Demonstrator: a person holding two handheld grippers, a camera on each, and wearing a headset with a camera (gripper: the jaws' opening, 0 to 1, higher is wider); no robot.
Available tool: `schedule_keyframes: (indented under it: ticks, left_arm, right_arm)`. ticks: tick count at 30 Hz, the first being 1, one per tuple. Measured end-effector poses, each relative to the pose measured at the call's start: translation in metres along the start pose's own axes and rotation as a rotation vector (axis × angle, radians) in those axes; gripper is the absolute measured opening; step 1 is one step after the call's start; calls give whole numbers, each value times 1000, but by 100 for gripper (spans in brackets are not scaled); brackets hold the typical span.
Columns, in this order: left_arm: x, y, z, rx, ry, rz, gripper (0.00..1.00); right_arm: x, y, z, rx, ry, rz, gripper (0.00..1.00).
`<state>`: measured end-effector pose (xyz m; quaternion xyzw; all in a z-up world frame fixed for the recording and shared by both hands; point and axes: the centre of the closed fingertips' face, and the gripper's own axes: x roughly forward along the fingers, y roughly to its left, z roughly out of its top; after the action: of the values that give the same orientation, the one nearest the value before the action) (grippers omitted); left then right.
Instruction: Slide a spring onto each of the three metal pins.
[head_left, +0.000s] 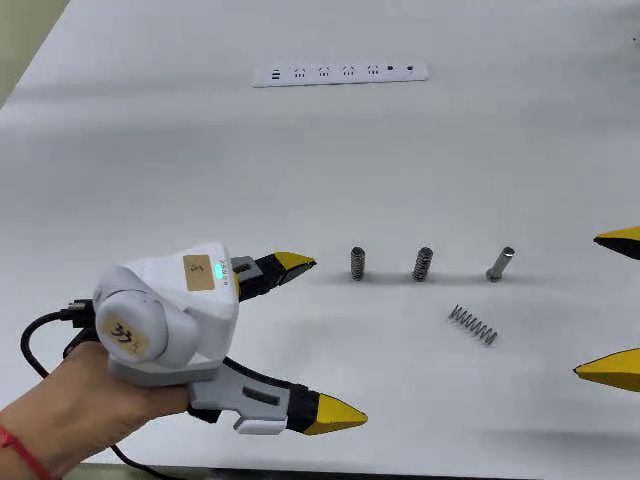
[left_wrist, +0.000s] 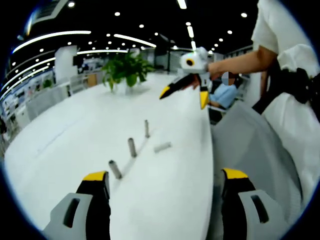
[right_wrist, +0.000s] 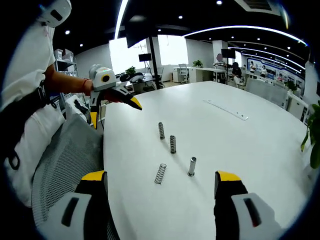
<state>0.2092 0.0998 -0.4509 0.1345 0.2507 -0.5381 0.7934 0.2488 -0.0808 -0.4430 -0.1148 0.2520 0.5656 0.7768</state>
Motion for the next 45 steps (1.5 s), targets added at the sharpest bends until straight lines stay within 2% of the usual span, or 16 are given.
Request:
schedule_keyframes:
  ticks: [3, 10, 16, 19, 22, 25, 28, 29, 32, 36, 40, 45]
  left_arm:
    - [11, -2, 6, 42, 29, -19, 92]
    - [39, -8, 21, 117, 68, -72, 84]
    - [68, -6, 22, 230, 157, -119, 74]
    - [82, 0, 18, 297, 211, -127, 66]
    - [97, 2, 14, 319, 238, -142, 63]
    - [109, 7, 6, 379, 298, -158, 55]
    - [120, 10, 2, 424, 337, -168, 49]
    - [125, 10, 2, 446, 337, -177, 48]
    - [135, 8, 1, 452, 343, -197, 44]
    - [145, 9, -5, 532, 387, -207, 39]
    - [153, 7, -5, 547, 390, -226, 35]
    - [161, 10, -11, 583, 436, -227, 32]
  right_arm:
    - [-4, 3, -3, -3, -13, -2, 93]
    - [-10, 7, -5, -2, -36, -11, 94]
    - [-15, 4, -16, 11, -59, -24, 94]
    - [-18, 2, -23, 19, -68, -27, 93]
    - [-20, 1, -29, 28, -75, -32, 93]
    - [-23, 0, -35, 38, -78, -36, 93]
    - [-25, -1, -38, 43, -81, -41, 93]
    - [-25, -1, -39, 46, -84, -41, 93]
    - [-25, 0, -41, 53, -87, -42, 93]
    - [-26, -1, -45, 61, -86, -49, 93]
    - [-27, 0, -47, 64, -90, -54, 92]
    - [-28, 2, -50, 69, -96, -54, 92]
